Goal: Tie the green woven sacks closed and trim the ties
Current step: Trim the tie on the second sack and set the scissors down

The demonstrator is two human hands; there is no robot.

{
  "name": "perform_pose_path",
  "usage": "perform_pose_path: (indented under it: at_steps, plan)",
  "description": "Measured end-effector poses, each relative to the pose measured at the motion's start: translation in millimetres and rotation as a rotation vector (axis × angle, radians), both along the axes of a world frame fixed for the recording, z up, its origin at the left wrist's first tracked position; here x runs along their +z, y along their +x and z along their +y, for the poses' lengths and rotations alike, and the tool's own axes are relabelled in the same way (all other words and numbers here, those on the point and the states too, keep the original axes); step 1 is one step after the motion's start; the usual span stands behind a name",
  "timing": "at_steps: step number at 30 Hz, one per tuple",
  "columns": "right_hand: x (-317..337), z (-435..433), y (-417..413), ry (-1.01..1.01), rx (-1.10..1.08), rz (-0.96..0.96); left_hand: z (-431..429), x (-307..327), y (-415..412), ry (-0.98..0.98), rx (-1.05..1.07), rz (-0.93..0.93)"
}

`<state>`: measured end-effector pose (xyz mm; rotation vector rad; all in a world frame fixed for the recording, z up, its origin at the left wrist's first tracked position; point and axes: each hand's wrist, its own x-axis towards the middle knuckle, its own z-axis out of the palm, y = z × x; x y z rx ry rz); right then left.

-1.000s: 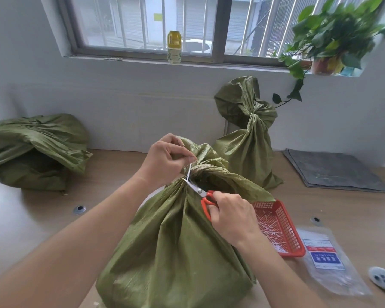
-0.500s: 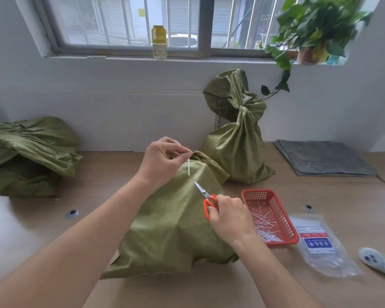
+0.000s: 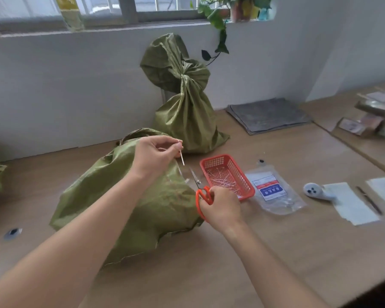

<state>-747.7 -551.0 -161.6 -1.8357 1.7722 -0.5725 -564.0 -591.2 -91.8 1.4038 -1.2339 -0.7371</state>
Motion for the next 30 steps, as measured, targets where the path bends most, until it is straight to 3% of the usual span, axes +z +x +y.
perform_pose_path:
  at_steps: [11,15,21,30]
  plan:
    - [-54,-28,-143,0.183,0.114,0.055,-60,-62,-138,0.144,0.083,0.008]
    - [-81,-37,-177,0.268,0.127,0.122,-80,-85,-174,0.233,0.15,0.119]
    - [-130,-48,-201,0.39,0.13,0.133,-111,-133,-198,0.388,0.219,0.225]
    - [-201,-55,-224,0.471,0.045,0.143,-136,-196,-209,0.594,0.333,0.18]
